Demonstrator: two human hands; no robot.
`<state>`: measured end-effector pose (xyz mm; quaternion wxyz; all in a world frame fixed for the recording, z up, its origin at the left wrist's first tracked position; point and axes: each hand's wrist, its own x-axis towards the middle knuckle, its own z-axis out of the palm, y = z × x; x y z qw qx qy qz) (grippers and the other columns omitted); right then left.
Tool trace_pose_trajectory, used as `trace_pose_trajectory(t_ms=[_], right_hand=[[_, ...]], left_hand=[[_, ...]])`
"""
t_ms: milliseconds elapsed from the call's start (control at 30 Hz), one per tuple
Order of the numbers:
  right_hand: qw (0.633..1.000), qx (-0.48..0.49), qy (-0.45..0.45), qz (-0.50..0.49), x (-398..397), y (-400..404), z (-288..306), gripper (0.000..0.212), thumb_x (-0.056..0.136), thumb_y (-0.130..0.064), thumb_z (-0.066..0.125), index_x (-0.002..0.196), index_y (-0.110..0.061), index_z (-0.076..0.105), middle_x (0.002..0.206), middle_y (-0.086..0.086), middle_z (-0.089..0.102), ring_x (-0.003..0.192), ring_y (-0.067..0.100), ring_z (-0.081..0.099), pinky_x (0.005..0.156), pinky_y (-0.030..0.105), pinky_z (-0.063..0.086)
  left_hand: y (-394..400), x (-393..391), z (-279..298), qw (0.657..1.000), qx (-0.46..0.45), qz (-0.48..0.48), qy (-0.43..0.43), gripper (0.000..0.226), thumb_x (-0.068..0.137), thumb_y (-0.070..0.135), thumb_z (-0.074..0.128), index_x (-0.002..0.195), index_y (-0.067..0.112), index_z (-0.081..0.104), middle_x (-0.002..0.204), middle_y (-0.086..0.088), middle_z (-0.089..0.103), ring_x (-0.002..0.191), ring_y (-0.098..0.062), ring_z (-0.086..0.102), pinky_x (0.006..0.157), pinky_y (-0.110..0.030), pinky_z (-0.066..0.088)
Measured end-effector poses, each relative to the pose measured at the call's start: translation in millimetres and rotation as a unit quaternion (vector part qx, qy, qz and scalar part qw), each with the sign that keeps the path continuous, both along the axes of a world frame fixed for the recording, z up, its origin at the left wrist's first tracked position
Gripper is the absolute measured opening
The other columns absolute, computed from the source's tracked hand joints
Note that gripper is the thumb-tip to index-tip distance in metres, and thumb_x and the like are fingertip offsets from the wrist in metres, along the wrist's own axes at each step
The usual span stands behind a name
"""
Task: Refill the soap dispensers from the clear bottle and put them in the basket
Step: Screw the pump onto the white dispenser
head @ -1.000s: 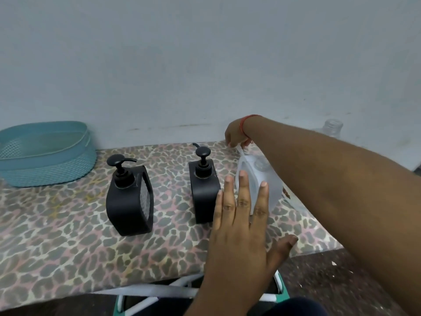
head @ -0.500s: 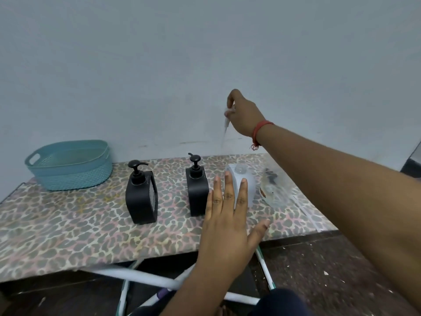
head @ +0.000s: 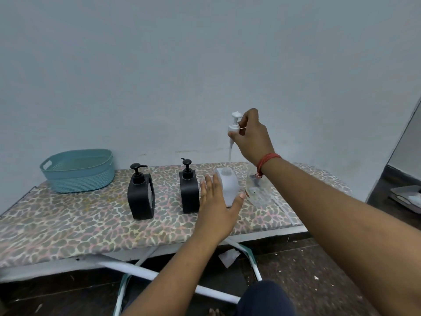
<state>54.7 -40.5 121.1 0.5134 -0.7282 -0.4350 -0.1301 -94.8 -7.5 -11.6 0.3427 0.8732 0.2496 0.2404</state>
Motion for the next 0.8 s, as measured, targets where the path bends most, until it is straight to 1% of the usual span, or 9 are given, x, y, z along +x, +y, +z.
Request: trace_pose_trajectory(t_ms=[100, 267, 400, 467, 533, 600, 700, 767, 800], right_hand=[[1.000, 0.005, 0.013, 0.006, 2, 4, -10, 0.034, 0.089, -0.013, 0.069, 0.101, -0.011, 0.036, 0.087, 0.001, 0.057, 0.081, 0.026, 0.065, 0.059, 0.025, 0.048], [0.999, -0.015, 0.043, 0.022, 9, 16, -33, 0.039, 0.087, -0.011, 0.071, 0.102, -0.016, 0.035, 0.094, -0.002, 0.054, 0.079, 0.018, 0.061, 0.062, 0.021, 0.046], [0.996, -0.045, 0.071, 0.036, 13, 19, -56, 0.042, 0.085, -0.011, 0.070, 0.111, -0.019, 0.037, 0.090, -0.007, 0.055, 0.080, 0.013, 0.062, 0.065, 0.019, 0.046], [0.993, -0.060, 0.090, 0.044, 13, 19, -67, 0.040, 0.086, -0.012, 0.069, 0.114, -0.021, 0.042, 0.088, -0.012, 0.056, 0.082, 0.004, 0.061, 0.065, 0.011, 0.043], [0.990, -0.077, 0.105, 0.047, 15, 19, -77, 0.033, 0.087, -0.013, 0.066, 0.111, -0.027, 0.047, 0.088, -0.017, 0.056, 0.081, -0.006, 0.055, 0.063, 0.004, 0.039], [0.988, -0.094, 0.117, 0.040, 15, 19, -87, 0.023, 0.087, -0.016, 0.065, 0.102, -0.028, 0.052, 0.084, -0.019, 0.055, 0.078, -0.007, 0.053, 0.062, 0.007, 0.036], [0.985, -0.082, 0.152, 0.018, 14, 23, -104, 0.012, 0.085, -0.017, 0.065, 0.087, -0.022, 0.055, 0.080, -0.013, 0.058, 0.077, 0.008, 0.056, 0.066, 0.019, 0.041], [0.983, -0.050, 0.177, 0.014, 12, 25, -114, 0.012, 0.084, -0.017, 0.069, 0.088, -0.018, 0.057, 0.083, -0.013, 0.060, 0.078, 0.004, 0.057, 0.067, 0.013, 0.043], [0.982, -0.035, 0.185, 0.016, 9, 26, -118, 0.013, 0.084, -0.018, 0.070, 0.090, -0.019, 0.058, 0.086, -0.014, 0.061, 0.080, -0.002, 0.057, 0.067, 0.006, 0.041]], left_hand=[[8, 6, 3, 0.998, -0.058, -0.009, -0.012, 0.098, 0.097, 0.060, 0.049, 0.160, 0.020, -0.014, 0.169, 0.000, -0.019, 0.154, -0.014, -0.018, 0.122, -0.032, -0.006], [18, 19, 6, 0.993, -0.112, -0.025, -0.024, 0.105, 0.095, 0.057, 0.059, 0.160, 0.022, -0.016, 0.170, 0.006, -0.014, 0.156, -0.015, -0.007, 0.127, -0.044, 0.011], [23, 34, 7, 0.993, -0.109, -0.027, -0.022, 0.109, 0.093, 0.058, 0.061, 0.160, 0.021, -0.016, 0.169, 0.006, -0.016, 0.155, -0.013, -0.013, 0.128, -0.043, 0.006], [25, 43, 5, 0.996, -0.088, -0.027, -0.016, 0.110, 0.093, 0.055, 0.063, 0.160, 0.017, -0.015, 0.169, 0.003, -0.016, 0.155, -0.014, -0.016, 0.127, -0.041, 0.001], [29, 53, 3, 0.998, -0.065, -0.026, -0.001, 0.110, 0.093, 0.050, 0.065, 0.160, 0.016, -0.015, 0.170, -0.001, -0.015, 0.154, -0.016, -0.018, 0.127, -0.041, -0.002], [34, 61, 3, 0.997, -0.076, -0.016, 0.012, 0.110, 0.093, 0.044, 0.067, 0.160, 0.017, -0.016, 0.169, 0.000, -0.017, 0.154, -0.018, -0.020, 0.127, -0.042, -0.002], [44, 70, 0, 0.995, -0.100, -0.004, 0.004, 0.109, 0.093, 0.029, 0.069, 0.159, 0.021, -0.017, 0.170, 0.003, -0.014, 0.154, -0.019, -0.020, 0.126, -0.042, 0.014], [48, 73, -1, 0.996, -0.093, 0.002, 0.000, 0.107, 0.094, 0.026, 0.068, 0.160, 0.024, -0.017, 0.170, 0.002, -0.011, 0.156, -0.020, -0.014, 0.116, -0.032, 0.036], [49, 74, -2, 0.996, -0.089, 0.006, -0.003, 0.106, 0.095, 0.025, 0.068, 0.160, 0.025, -0.016, 0.171, 0.001, -0.008, 0.157, -0.022, -0.007, 0.111, -0.028, 0.041]])
